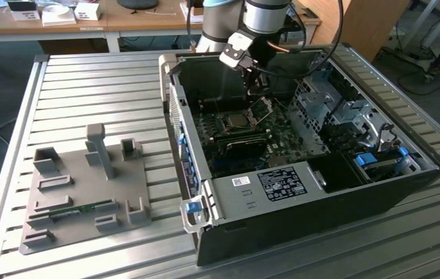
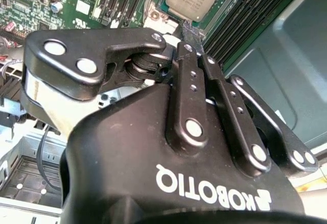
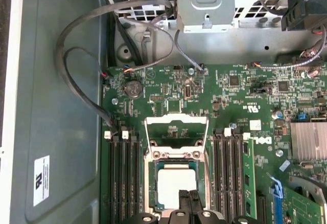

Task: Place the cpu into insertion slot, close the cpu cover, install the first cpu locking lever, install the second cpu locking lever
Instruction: 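Close the cpu cover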

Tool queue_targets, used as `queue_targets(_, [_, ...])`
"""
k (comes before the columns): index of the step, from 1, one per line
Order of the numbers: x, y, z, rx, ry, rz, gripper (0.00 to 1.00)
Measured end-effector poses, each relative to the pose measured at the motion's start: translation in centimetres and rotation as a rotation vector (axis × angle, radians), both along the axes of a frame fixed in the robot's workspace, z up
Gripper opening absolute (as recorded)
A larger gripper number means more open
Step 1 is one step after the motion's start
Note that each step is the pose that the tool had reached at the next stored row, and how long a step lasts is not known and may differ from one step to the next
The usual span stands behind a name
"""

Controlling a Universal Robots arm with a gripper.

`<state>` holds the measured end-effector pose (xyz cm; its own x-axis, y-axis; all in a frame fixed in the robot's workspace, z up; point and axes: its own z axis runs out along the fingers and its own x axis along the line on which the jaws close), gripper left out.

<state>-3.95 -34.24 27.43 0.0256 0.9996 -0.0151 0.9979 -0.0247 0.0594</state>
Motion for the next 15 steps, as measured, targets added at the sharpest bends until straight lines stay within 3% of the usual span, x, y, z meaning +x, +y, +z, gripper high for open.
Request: queue_targets(15, [2.2, 0.0, 0.0, -0.0001, 0.0, 0.0, 0.11])
